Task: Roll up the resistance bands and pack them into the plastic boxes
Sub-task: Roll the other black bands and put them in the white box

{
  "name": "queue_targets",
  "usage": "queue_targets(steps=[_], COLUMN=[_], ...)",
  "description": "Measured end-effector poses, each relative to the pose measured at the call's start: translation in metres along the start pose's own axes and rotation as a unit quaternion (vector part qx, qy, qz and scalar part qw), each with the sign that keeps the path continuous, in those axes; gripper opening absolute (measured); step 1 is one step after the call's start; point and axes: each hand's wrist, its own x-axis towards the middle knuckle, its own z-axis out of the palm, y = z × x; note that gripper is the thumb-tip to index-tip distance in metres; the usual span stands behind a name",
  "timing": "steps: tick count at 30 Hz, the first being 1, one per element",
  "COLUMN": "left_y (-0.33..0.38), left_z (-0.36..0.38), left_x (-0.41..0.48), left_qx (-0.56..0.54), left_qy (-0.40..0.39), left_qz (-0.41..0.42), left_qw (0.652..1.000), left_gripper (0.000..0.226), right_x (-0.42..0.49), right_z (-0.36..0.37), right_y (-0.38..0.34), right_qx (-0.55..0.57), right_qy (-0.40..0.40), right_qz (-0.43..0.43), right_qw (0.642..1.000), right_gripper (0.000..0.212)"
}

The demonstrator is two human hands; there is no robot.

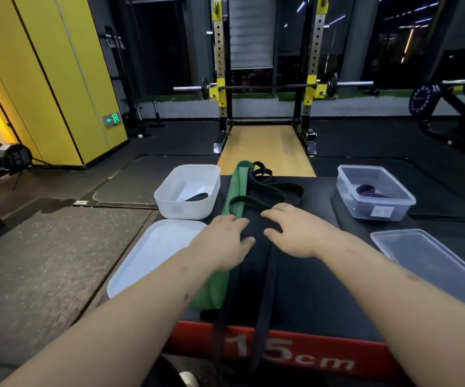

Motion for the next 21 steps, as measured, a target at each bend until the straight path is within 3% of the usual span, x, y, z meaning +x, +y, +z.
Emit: queue_targets(steps=[5, 12, 18, 21], left_y=[0.032, 0.034, 0.022, 0.017], left_z=[0.028, 0.060, 0.059, 0.056], left_x=[-0.015, -0.021, -0.009, -0.002], left_qx=[0.008, -0.003, -0.030, -0.037], left_qy=[-0.053, -0.035, -0.002, -0.001], left_qz=[-0.002, -0.045, -0.110, -0.118], left_qw=[0.999, 0.998, 0.993, 0.992], left_gripper=[0.056, 0.034, 0.006, 0.010], right_x=[-0.032, -0.055, -0.067, -0.069], right_z=[0.037, 0.080, 0.101, 0.107], right_y=[0.028, 0.051, 0.047, 0.043], right_qx=[0.019, 0.062, 0.094, 0.092], right_qy=[-0.011, 0.008, 0.057, 0.071], right_qz=[0.022, 0.053, -0.003, -0.032], right_qw=[1.000, 0.997, 0.994, 0.993], right_gripper=[0.059, 0.053, 0.047, 0.048])
